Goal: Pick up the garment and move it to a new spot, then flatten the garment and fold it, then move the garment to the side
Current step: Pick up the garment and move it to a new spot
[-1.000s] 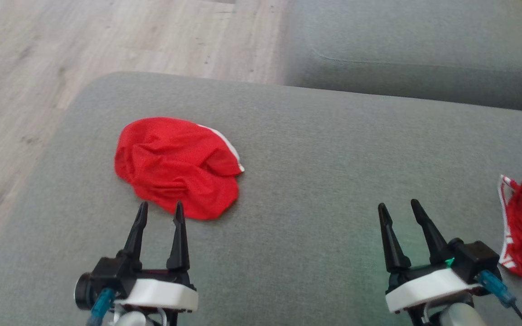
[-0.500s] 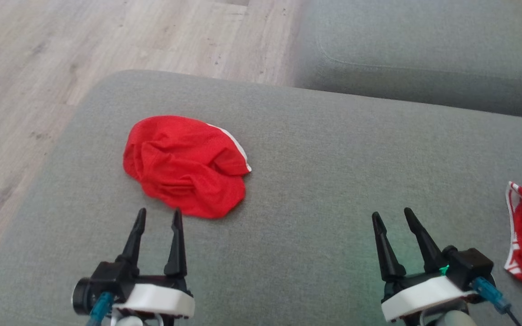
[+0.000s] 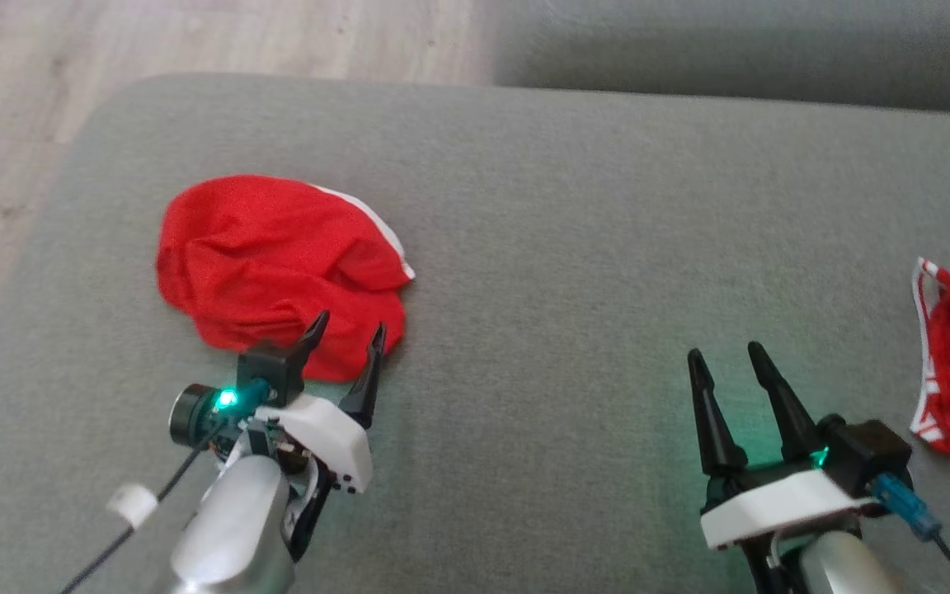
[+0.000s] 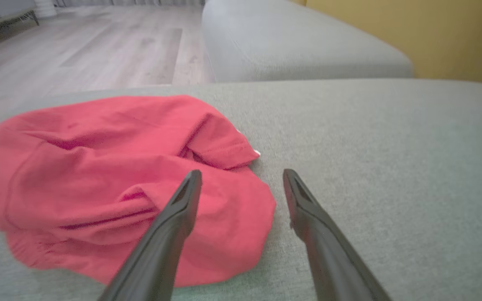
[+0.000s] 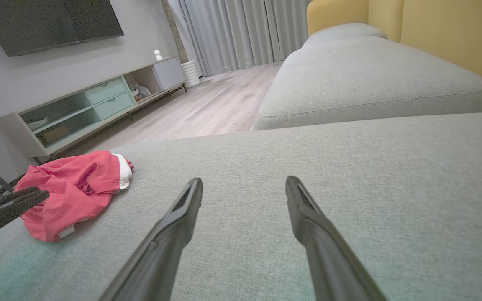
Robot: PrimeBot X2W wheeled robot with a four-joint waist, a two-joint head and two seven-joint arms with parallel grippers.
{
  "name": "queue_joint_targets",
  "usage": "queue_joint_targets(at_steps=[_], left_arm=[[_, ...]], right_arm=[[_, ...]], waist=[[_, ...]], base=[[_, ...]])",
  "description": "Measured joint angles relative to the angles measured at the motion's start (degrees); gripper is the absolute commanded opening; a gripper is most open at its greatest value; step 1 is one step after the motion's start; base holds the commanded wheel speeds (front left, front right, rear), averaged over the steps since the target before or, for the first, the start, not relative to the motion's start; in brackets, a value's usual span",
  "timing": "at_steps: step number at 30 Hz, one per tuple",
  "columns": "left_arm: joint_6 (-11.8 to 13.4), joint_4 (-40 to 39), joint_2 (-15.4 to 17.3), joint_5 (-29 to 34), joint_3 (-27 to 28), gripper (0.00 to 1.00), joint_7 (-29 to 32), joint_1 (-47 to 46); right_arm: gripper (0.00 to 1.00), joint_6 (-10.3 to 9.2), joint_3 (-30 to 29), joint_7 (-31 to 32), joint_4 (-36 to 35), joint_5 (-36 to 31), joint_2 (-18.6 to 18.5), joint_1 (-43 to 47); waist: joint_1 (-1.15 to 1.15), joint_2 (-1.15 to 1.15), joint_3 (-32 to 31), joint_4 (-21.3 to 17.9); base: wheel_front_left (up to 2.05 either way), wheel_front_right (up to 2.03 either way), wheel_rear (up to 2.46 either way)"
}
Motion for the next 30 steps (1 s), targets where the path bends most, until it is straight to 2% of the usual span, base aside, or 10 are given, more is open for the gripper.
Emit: queue_joint_targets(at_steps=[10,11,12,13,21,26,30], left_arm=[[-0.9,12.9,1.0,-0.1,-2.2,1.00,6.1,-6.7],[-0.9,13.4,1.0,-0.4,-2.4,0.83,6.1,-7.2],[-0.9,13.9,1.1,-0.6,-2.4,0.49,6.0,-7.7],[-0.9,14.4,1.1,-0.7,-2.5,0.00,5.9,-8.2],[-1.0,13.4,1.4,-2.9,-5.9,0.00,-2.2,-9.0],[-1.0,6.5,1.5,-7.1,-10.8,0.00,-5.9,-9.5],[-1.0,-1.7,2.9,-10.4,-15.7,0.00,-6.5,-9.8]], right_arm=[[1.00,0.00,-0.2,0.0,-0.2,-0.4,0.0,-2.5],[1.00,0.00,-0.2,0.0,-0.2,-0.4,0.0,-2.5],[1.00,0.00,-0.2,0.0,-0.2,-0.4,0.0,-2.5],[1.00,0.00,-0.2,0.0,-0.1,-0.4,0.0,-2.5],[1.00,0.00,-0.2,0.0,0.2,-0.2,0.0,-2.5],[1.00,0.00,-0.1,0.0,0.4,0.2,0.0,-2.4],[1.00,0.00,0.2,0.0,0.4,0.8,0.0,-2.2]], waist=[[0.00,0.00,3.7,-4.3],[-0.01,0.00,3.8,-4.6],[-0.01,0.00,4.0,-4.9],[-0.01,0.00,4.0,-5.1],[-0.01,0.00,2.3,-5.7],[-0.02,0.00,0.2,-6.0],[-0.02,0.00,-1.2,-7.4]], base=[[0.00,0.00,0.00],[0.00,0.00,0.00],[0.00,0.00,0.00],[0.00,0.00,0.00],[0.00,0.00,0.00],[0.00,0.00,0.00],[0.00,0.00,0.00]])
